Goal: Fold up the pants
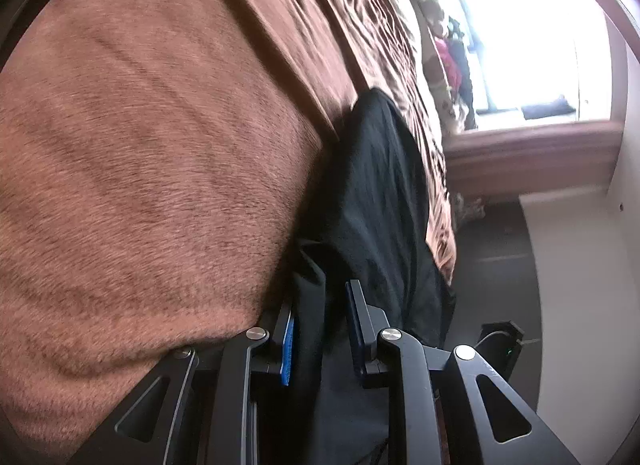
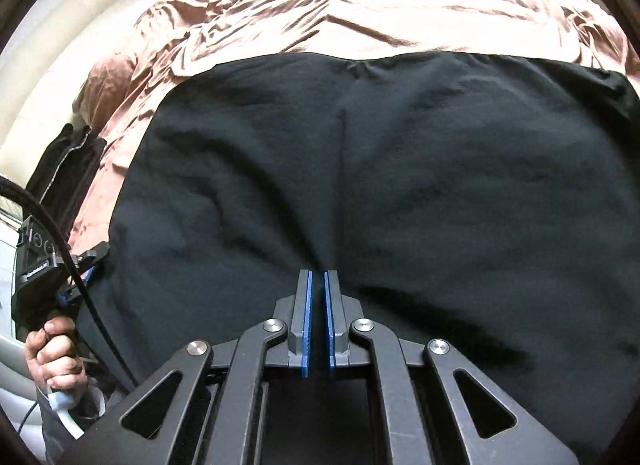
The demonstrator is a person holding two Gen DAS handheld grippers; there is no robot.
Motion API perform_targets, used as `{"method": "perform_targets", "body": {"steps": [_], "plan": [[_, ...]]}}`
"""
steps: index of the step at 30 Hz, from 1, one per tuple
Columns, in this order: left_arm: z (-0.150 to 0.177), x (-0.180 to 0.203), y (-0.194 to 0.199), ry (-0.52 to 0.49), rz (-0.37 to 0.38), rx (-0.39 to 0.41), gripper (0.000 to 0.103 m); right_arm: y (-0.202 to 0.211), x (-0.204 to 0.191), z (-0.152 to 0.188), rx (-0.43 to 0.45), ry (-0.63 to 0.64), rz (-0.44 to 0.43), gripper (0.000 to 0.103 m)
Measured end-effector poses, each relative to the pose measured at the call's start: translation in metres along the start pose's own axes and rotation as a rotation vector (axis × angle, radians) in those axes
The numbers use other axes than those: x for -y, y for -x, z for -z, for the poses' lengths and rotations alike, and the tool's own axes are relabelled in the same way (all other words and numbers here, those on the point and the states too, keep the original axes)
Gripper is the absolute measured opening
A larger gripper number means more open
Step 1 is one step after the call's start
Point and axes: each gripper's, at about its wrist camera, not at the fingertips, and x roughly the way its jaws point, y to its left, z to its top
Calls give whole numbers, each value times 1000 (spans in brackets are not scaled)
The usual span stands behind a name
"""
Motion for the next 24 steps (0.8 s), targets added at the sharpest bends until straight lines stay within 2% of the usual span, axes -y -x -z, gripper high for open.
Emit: {"method": "perform_targets", "body": {"steps": [2, 5, 10, 17, 24], "plan": [[0, 3, -1, -14, -18, -11, 12, 1, 2, 2, 6, -5, -7, 3], [0, 10, 3, -27, -21, -2, 6, 2, 5, 4, 12, -16, -23, 3], [0, 42, 16, -81, 4, 23, 3, 5, 11, 8, 21, -39, -55, 3], [1, 109, 23, -193, 2, 35, 3, 16, 24, 17, 41, -81, -121, 3], [3, 164, 13, -290, 1, 26, 3, 49, 47, 30, 108, -118, -191, 3]]}}
